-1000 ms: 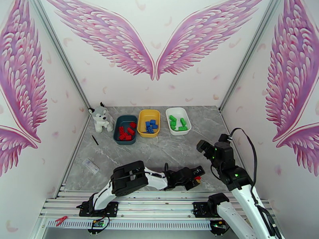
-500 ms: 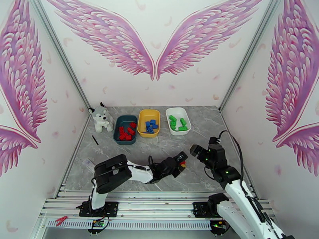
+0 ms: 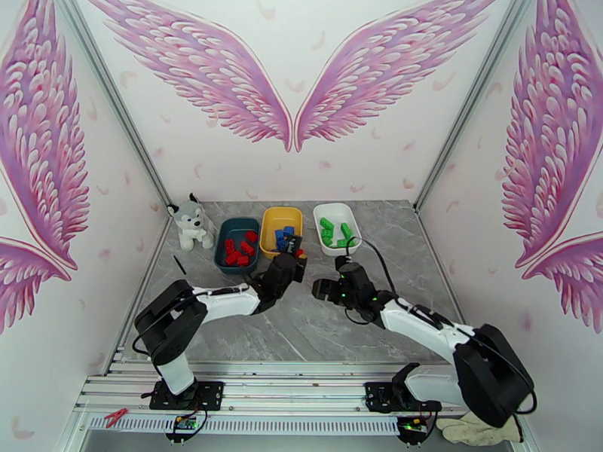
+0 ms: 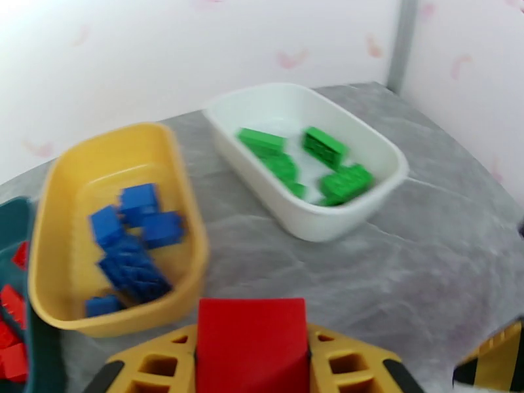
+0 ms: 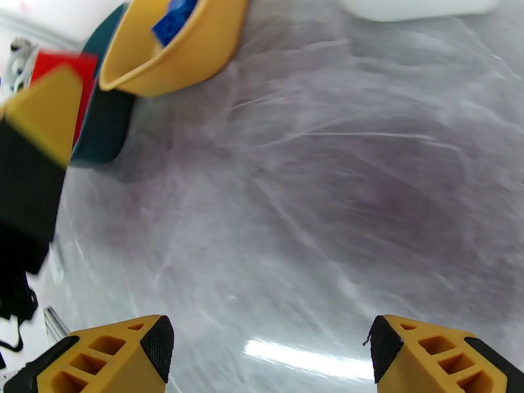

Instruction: Sort the legos into containers by color

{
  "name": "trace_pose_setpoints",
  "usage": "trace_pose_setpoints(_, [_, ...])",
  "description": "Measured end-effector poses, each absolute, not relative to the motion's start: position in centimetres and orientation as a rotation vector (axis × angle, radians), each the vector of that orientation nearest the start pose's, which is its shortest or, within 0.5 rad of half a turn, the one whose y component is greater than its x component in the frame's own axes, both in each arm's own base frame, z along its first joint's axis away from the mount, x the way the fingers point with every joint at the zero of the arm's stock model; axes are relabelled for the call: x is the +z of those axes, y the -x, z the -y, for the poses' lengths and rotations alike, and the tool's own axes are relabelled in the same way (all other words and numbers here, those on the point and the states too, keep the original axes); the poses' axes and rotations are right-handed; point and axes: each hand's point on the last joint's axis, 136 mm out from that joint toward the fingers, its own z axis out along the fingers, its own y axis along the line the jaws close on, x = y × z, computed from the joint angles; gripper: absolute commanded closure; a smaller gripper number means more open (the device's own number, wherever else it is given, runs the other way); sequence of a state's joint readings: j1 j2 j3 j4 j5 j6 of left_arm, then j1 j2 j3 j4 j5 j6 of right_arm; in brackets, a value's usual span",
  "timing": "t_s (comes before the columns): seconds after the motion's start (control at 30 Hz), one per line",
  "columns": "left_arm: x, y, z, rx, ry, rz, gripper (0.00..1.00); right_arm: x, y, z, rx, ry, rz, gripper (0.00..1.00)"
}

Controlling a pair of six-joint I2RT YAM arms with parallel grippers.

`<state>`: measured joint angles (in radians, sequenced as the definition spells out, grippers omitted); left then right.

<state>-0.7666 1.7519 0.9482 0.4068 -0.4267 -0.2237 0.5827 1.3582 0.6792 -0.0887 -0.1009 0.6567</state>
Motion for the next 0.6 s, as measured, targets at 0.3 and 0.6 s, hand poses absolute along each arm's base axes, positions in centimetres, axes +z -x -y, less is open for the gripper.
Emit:
trace_pose_setpoints(0.3, [14.2,-47.1,15.4,-0.042,0.121,-2.017,0.62,10.2,-31.1,-27.1,0.739,0.113,-2.429,0.16])
trace_pose_setpoints(0.6, [16.2,-51.4,10.6,-0.033,0.268,-2.005,0.17,9.8,-31.2,-27.1,0.715,0.125,-2.435,0.14])
